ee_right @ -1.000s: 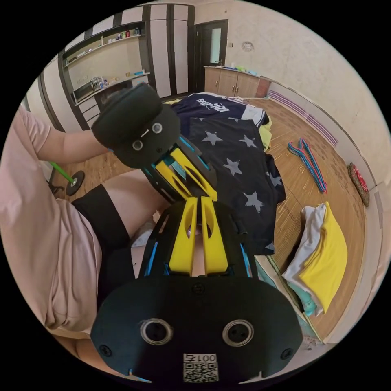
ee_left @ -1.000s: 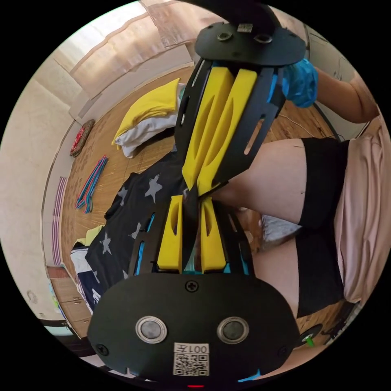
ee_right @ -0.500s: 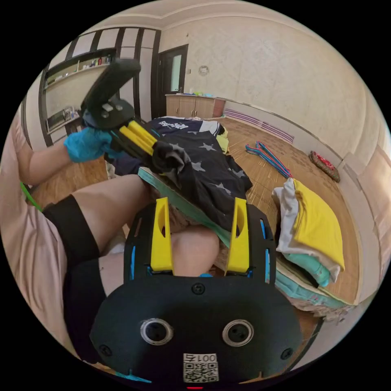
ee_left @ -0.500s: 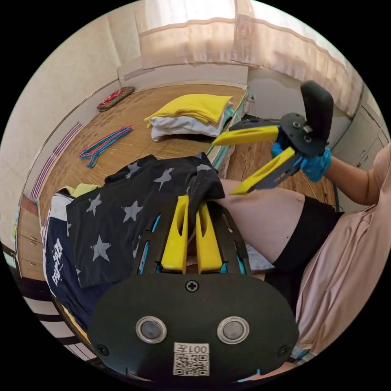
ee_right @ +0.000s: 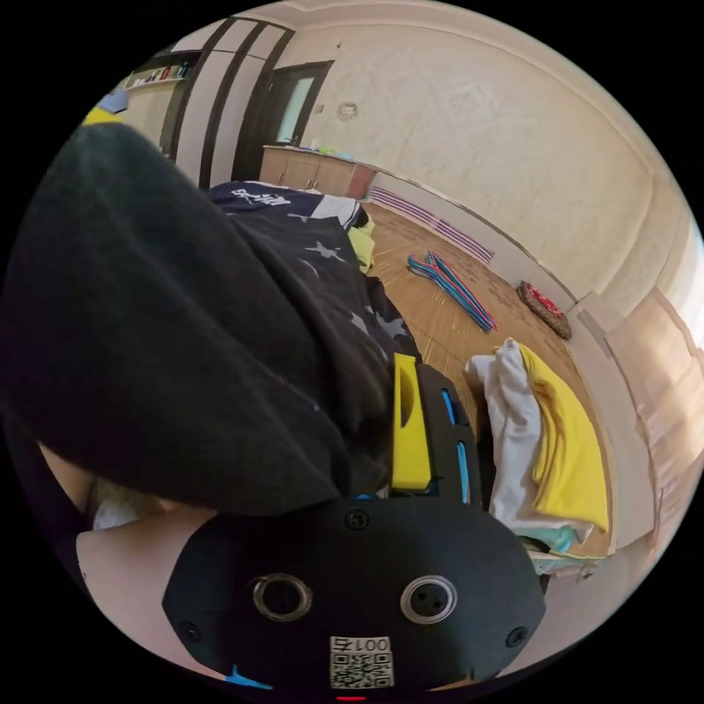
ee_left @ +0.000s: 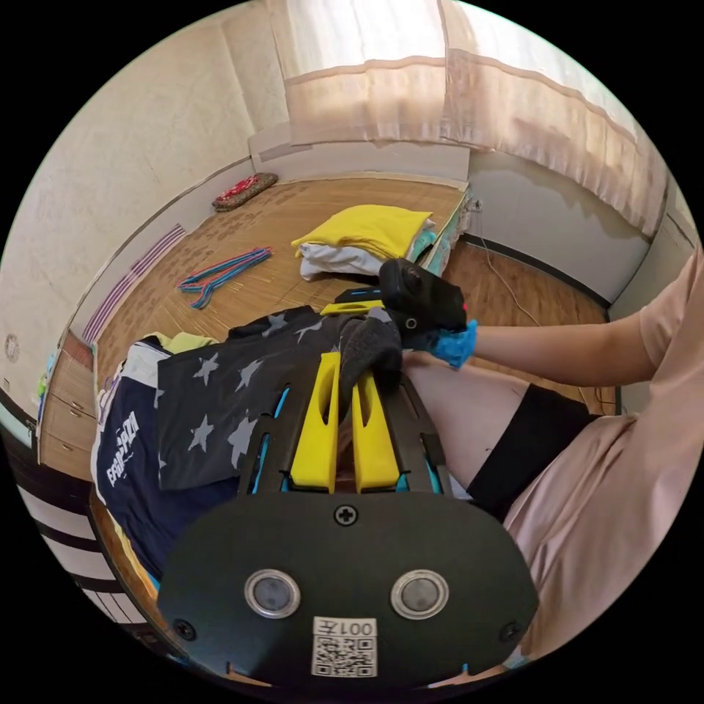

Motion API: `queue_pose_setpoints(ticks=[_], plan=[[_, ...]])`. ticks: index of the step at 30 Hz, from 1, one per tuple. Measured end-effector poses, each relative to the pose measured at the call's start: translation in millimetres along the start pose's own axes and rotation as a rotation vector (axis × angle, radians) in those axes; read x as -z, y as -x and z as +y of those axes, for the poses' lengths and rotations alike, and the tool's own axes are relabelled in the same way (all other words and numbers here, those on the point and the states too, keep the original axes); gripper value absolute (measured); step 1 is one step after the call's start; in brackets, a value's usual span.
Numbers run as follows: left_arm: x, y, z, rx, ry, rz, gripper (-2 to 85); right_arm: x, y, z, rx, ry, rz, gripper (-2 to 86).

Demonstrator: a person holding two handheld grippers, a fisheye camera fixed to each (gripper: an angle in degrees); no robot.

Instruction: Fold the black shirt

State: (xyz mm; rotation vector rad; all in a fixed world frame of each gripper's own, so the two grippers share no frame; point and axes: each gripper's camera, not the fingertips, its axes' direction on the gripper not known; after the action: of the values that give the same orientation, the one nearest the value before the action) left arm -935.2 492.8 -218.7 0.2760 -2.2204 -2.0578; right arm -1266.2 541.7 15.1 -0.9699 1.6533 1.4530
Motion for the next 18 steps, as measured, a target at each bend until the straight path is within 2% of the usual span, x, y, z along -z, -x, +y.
queue_pose_setpoints(ticks=[3, 8, 14, 18], plan=[[6.6, 3.5, 7.3, 0.016, -0.017, 0.066, -0.6, 0.1, -4.9, 1.6, -0.018, -0.009, 0.008, 10.5], [8.4, -3.3, 13.0, -0.007, -0.052, 0.189, -0.8, 7.1, -9.7, 11.1, -0.114, 0.016, 0.143, 7.6], [15.3, -11.8, 16.3, -0.059, -0.078, 0.27, -1.0, 20.0, -6.4, 23.6, -0.224, 0.032, 0.291, 7.3], [20.1, -5.9, 23.4, -0.065, -0.09, 0.323, -1.2, 21.7, -12.3, 23.4, -0.295, 0.056, 0.304, 7.6]])
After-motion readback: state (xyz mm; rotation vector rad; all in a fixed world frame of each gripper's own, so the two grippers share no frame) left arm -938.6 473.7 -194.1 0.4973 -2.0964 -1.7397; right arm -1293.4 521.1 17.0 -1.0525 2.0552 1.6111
